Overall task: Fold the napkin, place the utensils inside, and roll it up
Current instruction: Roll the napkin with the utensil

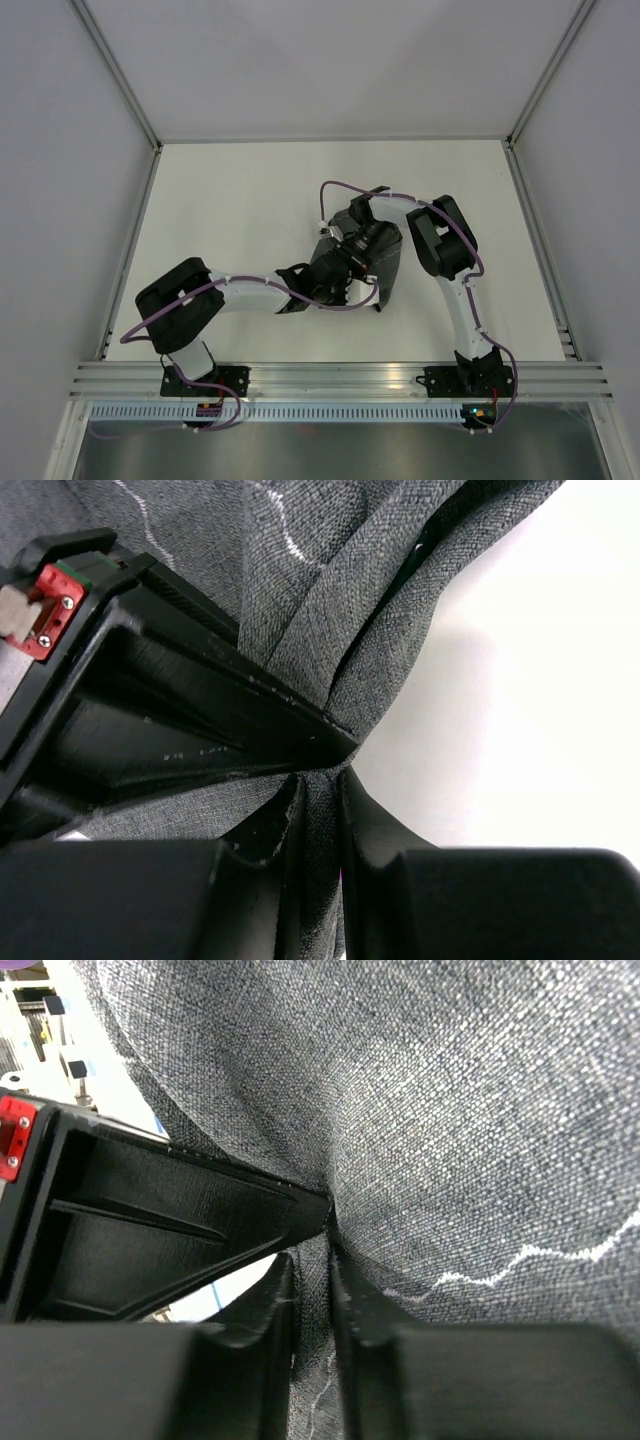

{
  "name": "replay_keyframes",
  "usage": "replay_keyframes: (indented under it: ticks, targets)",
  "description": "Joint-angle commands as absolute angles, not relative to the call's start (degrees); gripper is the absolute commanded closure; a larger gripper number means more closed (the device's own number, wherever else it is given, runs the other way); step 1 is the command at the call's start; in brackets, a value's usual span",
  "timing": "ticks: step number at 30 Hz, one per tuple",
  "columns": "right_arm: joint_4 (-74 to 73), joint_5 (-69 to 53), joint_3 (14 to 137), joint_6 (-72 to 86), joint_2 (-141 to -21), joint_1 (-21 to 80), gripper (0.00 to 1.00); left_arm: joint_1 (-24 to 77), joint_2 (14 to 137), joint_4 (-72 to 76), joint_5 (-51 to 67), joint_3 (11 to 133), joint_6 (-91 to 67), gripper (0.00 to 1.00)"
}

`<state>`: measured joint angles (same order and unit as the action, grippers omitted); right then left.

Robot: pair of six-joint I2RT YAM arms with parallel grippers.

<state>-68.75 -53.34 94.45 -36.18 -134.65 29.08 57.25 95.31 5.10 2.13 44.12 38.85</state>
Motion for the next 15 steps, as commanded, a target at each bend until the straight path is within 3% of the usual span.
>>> replay_keyframes:
  ticks: [1, 5, 10, 15]
  targets:
    - [-61.1, -43.1, 94.4, -38.5, -135.0, 29.0, 0.73, 57.1, 98.1, 0.4, 2.7, 48.4, 37.5, 0.98]
    - [-61.1, -43.6, 95.1, -38.1, -131.2, 28.0, 0.53, 56.9, 99.3, -5.3, 3.5, 52.4, 34.5, 0.98]
    - [-60.8, -44.4, 95.4, -37.4, -127.1, 25.8, 0.37, 56.3, 100.5, -8.6, 5.4, 54.9, 32.1, 0.98]
    - [-59.1, -44.7, 95.4, -35.7, -122.9, 21.7, 0.34, 54.7, 101.0, -10.4, 9.6, 57.0, 28.9, 0.98]
